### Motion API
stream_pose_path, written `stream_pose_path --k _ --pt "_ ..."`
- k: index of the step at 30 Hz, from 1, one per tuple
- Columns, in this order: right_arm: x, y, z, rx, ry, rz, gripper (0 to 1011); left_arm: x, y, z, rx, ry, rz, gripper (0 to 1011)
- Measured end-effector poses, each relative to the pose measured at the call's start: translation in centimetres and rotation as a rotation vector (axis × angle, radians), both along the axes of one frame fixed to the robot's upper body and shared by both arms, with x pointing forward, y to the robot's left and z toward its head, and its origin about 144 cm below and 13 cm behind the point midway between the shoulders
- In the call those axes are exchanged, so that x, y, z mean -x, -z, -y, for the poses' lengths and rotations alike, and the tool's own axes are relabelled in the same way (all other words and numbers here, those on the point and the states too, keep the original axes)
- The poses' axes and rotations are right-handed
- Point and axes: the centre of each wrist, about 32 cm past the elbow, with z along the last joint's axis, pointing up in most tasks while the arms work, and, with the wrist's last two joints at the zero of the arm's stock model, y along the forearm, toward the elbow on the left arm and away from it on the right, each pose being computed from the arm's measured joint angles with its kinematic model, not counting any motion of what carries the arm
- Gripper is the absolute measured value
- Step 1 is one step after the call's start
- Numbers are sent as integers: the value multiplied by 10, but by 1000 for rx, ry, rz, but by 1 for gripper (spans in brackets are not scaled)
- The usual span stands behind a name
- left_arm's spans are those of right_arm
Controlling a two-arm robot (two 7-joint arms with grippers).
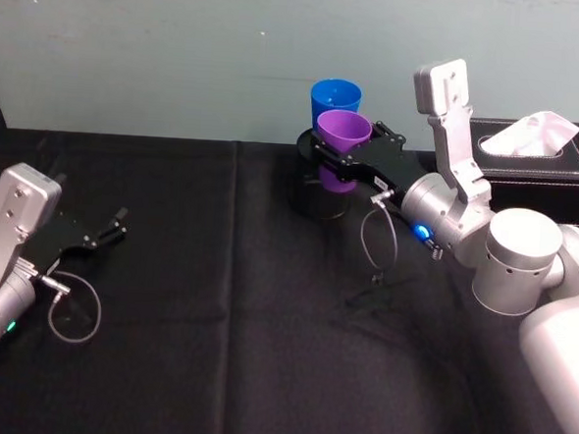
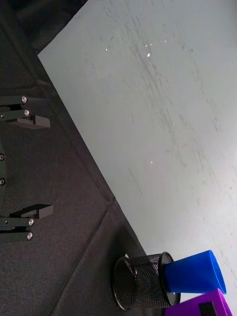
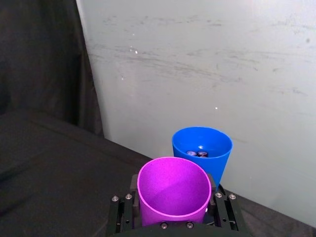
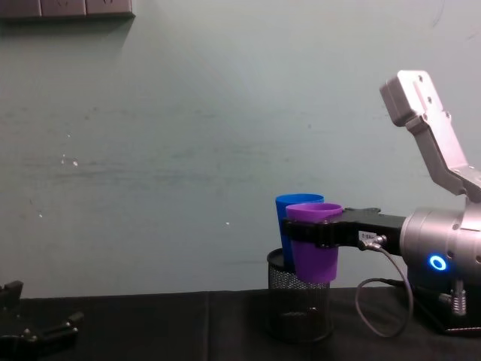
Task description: Pick up one cup with a gripper and tap it against the other cup.
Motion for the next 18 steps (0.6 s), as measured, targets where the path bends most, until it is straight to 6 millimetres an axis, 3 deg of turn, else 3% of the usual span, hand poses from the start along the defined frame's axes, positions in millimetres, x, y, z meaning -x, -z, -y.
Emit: stream_pose_path --k 18 --pt "-13 -4 -4 -37 7 -56 742 0 0 0 0 0 0 1000"
